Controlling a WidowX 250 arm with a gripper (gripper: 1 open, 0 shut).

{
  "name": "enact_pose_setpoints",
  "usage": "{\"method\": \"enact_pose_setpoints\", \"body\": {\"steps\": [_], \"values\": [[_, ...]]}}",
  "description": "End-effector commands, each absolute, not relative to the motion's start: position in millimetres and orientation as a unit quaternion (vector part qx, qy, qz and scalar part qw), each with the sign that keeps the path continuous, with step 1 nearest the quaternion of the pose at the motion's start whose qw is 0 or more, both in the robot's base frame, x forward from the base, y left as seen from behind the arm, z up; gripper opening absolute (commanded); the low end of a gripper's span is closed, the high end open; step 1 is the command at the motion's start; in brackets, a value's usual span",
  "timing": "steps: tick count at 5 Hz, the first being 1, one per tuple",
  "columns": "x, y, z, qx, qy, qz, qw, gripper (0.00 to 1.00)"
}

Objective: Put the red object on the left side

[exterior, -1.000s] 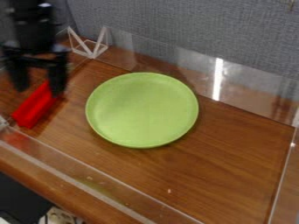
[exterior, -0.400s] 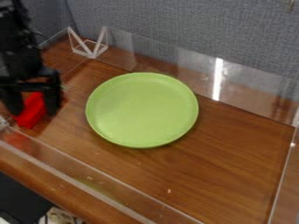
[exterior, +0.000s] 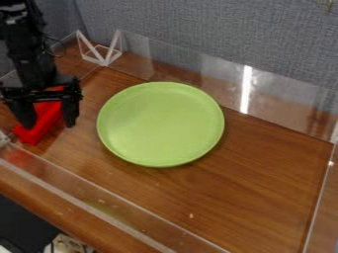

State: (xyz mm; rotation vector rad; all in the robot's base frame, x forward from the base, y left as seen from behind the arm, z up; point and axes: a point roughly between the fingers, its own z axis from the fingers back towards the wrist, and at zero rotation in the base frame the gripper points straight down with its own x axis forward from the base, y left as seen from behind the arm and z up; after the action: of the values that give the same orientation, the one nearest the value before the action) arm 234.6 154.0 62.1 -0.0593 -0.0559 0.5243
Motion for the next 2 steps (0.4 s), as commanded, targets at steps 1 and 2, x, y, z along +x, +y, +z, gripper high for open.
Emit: {"method": "enact_pose_setpoints", "body": {"steps": [1,2], "values": [[236.9,168.0,58.4,-0.017,-0.054,0.287,0.956,1.0],[236.1,177.8,50.4,-0.008,-0.064,0.305,0.95,1.0]]}}
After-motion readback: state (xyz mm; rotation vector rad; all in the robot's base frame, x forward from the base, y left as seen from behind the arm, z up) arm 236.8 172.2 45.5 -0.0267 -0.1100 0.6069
